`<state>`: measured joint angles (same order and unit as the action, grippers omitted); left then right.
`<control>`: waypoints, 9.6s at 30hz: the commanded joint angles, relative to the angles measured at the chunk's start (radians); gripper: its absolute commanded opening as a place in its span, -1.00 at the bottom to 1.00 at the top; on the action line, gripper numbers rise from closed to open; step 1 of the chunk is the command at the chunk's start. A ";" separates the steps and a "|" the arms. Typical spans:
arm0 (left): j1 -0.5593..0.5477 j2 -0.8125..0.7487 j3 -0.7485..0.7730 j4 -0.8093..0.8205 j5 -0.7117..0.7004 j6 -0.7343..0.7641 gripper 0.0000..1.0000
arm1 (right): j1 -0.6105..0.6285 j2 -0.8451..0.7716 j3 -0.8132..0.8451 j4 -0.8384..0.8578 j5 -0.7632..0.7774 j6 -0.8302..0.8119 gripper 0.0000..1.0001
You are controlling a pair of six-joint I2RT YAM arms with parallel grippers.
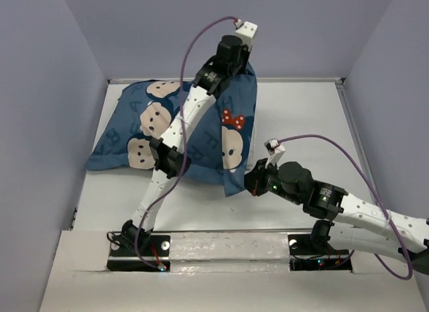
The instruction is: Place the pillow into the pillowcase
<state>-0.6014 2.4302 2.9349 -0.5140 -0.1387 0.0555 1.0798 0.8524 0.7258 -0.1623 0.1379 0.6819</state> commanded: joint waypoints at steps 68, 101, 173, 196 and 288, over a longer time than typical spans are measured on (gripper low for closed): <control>0.372 -1.930 -2.711 0.707 -0.161 -0.855 0.98 | -0.721 -0.199 -0.456 0.200 -0.745 0.103 0.66; 0.552 -1.489 -2.855 1.679 0.045 -0.842 -1.00 | -0.721 0.168 -0.332 0.532 -0.791 0.024 -1.00; -0.475 -0.564 -1.267 0.216 -0.504 0.000 0.93 | -0.909 0.608 -0.017 0.345 -0.526 -0.070 -0.16; -0.230 -0.738 -1.685 0.500 -0.512 -0.100 -0.80 | -0.743 0.550 0.229 0.103 -0.276 -0.169 -1.00; 0.210 -1.174 -2.407 1.496 0.484 -0.902 -1.00 | -0.251 1.175 0.327 0.546 0.250 -0.176 -0.34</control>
<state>-0.3965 1.3056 0.5381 0.8787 0.3363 -0.8173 0.8322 1.9549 0.9905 0.4427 0.2768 0.5255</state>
